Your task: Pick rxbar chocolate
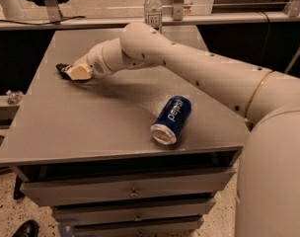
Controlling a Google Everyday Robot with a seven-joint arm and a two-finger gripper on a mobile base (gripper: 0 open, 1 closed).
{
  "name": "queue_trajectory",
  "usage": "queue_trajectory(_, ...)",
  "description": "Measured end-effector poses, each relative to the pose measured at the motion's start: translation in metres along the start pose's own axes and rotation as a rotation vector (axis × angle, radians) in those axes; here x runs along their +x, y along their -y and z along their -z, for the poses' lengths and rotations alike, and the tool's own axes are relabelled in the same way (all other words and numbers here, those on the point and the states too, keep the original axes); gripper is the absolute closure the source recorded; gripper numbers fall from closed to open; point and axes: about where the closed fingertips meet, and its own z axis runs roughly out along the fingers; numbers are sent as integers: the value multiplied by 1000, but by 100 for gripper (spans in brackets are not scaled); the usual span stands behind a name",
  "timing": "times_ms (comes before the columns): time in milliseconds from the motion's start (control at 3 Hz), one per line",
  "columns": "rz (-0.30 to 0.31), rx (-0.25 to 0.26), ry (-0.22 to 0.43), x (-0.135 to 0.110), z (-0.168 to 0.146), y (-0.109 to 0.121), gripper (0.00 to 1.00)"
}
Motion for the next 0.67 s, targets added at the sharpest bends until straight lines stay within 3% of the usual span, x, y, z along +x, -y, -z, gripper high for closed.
queue_trajectory(667,33,50,25,-15,34,16,100)
